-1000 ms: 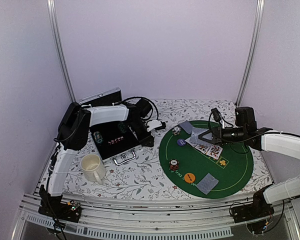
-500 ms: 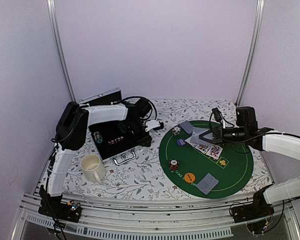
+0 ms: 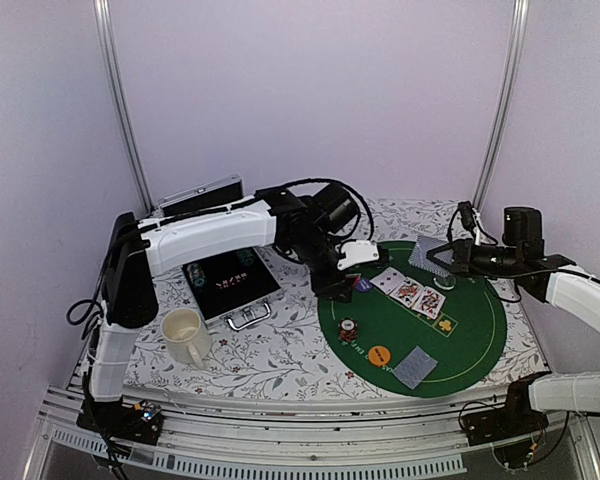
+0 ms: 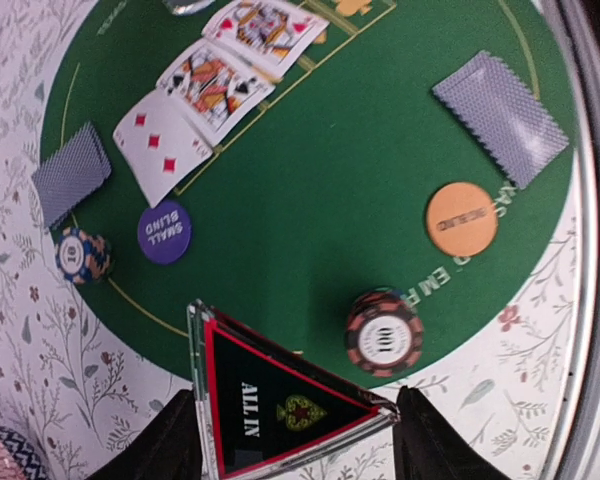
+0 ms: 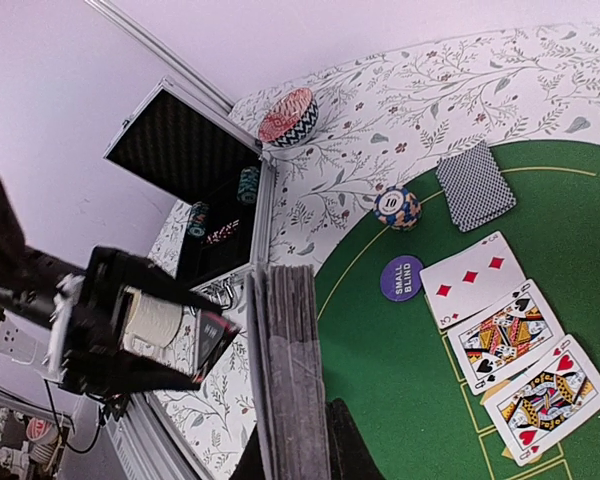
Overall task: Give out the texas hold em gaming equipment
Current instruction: Place the all-in button in the big blind area, then pass from the right arm to the left
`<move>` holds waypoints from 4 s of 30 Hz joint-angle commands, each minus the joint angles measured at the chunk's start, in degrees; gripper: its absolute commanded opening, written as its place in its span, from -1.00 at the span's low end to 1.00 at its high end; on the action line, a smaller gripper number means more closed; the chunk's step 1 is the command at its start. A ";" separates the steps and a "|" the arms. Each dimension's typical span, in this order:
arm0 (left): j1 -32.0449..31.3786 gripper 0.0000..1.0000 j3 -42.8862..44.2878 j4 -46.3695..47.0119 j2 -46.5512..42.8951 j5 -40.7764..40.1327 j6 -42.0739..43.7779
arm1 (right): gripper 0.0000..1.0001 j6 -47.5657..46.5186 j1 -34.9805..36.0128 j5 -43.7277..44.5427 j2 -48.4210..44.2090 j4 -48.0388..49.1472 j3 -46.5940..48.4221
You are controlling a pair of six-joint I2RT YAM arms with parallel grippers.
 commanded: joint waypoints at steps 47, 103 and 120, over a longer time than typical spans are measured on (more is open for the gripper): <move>-15.72 0.96 -41.89 37.47 -37.55 -2.89 7.98 | -0.95 0.88 3.80 2.53 -5.30 -6.62 2.11; -6.75 -0.05 -44.78 35.88 -35.91 -9.05 7.99 | -0.45 13.30 34.70 -0.23 20.29 13.00 14.18; -5.75 -0.06 -45.88 34.45 -36.45 -10.25 7.21 | -0.05 7.51 32.21 9.07 14.18 -0.18 14.25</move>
